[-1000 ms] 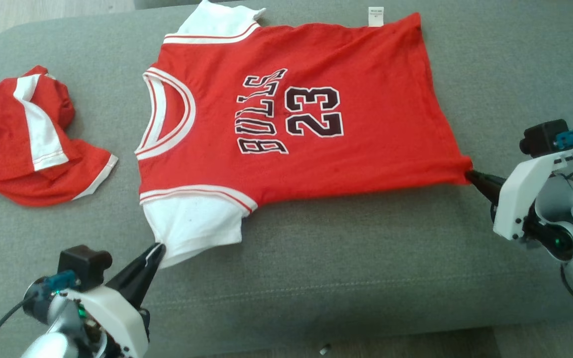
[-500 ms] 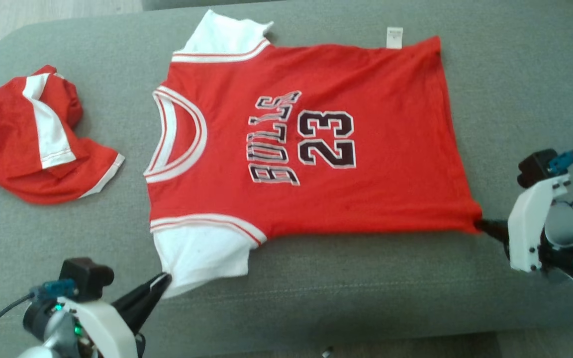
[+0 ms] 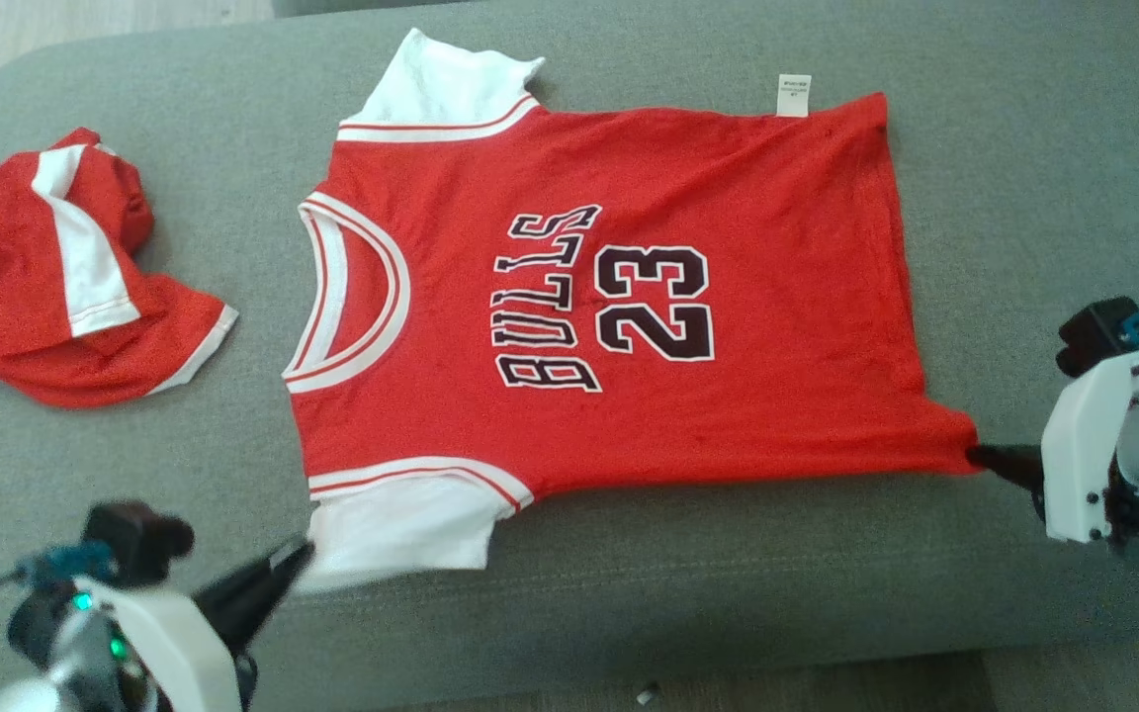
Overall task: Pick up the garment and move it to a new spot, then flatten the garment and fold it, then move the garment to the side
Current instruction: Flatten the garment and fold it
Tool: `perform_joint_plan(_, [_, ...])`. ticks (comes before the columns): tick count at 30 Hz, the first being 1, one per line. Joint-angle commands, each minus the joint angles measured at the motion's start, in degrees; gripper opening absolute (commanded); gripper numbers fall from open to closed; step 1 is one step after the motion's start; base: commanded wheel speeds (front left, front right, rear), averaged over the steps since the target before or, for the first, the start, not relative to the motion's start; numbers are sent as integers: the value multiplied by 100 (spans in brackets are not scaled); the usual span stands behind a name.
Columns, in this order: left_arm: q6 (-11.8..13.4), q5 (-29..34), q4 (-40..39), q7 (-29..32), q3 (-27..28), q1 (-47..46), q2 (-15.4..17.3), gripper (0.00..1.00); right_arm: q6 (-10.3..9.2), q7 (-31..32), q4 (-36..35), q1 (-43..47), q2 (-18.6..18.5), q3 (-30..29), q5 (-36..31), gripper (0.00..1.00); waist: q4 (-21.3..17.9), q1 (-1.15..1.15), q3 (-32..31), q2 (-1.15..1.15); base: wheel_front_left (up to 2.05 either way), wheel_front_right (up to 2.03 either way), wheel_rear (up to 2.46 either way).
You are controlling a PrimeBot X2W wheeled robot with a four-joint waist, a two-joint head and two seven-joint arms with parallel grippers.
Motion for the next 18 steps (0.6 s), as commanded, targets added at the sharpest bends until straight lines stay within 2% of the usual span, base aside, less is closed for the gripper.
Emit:
perform_joint_plan(1, [39,36,-172,-92,357,-457,240,0,36,-58,-130,-137,-128,-86,-108,0,-11,0,27,0,0,0,0])
perform_joint_plan(10, [105,221,-223,28,580,-1404,293,0,36,-70,-135,-629,160,-447,-699,0,-50,0,284,0,0,0,0])
perform_joint_plan(18, [109,476,225,185,569,-2335,201,0,36,-316,109,-1150,463,-635,-1102,0,-126,0,636,0,0,0,0])
